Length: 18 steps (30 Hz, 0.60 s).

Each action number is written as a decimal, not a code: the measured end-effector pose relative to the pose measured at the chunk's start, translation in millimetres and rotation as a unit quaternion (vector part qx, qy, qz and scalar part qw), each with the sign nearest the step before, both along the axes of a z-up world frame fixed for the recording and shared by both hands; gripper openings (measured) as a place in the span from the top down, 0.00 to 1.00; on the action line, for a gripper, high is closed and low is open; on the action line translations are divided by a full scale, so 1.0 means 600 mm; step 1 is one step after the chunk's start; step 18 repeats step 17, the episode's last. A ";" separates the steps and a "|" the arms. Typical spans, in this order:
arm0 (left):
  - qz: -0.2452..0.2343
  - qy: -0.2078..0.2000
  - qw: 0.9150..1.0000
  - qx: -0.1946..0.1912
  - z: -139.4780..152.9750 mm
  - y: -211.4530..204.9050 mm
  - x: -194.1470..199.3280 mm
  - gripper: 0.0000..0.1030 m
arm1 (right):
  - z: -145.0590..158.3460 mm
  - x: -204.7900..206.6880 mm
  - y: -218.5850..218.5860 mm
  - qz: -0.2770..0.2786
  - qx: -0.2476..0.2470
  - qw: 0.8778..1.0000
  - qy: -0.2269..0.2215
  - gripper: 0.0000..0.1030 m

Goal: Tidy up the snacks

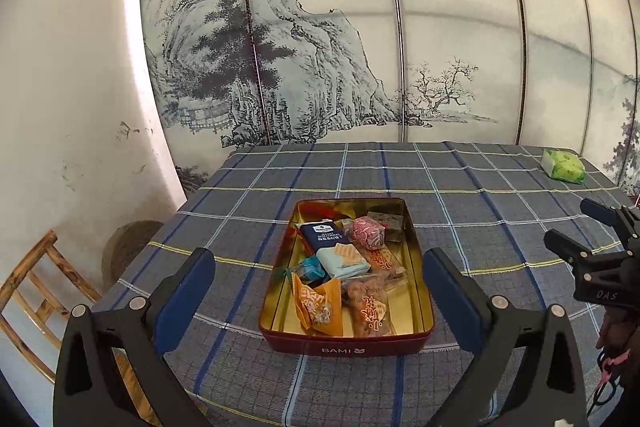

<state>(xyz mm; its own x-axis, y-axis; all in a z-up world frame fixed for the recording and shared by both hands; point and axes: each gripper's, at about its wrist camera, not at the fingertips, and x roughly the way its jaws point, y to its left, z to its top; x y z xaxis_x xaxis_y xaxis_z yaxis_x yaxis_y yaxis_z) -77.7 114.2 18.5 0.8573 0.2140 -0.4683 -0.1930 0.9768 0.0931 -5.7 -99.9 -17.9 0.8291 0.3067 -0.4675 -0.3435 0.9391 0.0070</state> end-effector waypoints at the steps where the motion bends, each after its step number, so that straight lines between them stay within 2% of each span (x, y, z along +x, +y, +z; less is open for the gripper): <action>1: 0.001 0.003 1.000 0.000 0.001 -0.001 0.006 0.00 | -0.005 0.010 -0.018 -0.014 -0.005 1.000 0.009 0.00; 3: 0.009 0.004 1.000 0.003 0.003 -0.003 0.013 0.00 | -0.034 0.050 -0.076 -0.051 -0.009 0.998 0.045 0.00; 8: 0.017 0.013 1.000 0.013 0.006 -0.010 0.038 0.00 | -0.080 0.107 -0.190 -0.121 -0.013 0.988 0.094 0.00; 13: 0.017 0.028 0.999 0.019 0.002 -0.013 0.061 0.00 | -0.124 0.161 -0.279 -0.174 -0.021 0.973 0.153 0.00; 17: 0.021 0.046 0.998 0.028 -0.005 -0.015 0.079 0.00 | -0.158 0.206 -0.331 -0.199 -0.028 0.959 0.201 0.00; 18: 0.021 0.046 0.998 0.028 -0.005 -0.015 0.079 0.00 | -0.158 0.206 -0.331 -0.199 -0.028 0.959 0.201 0.00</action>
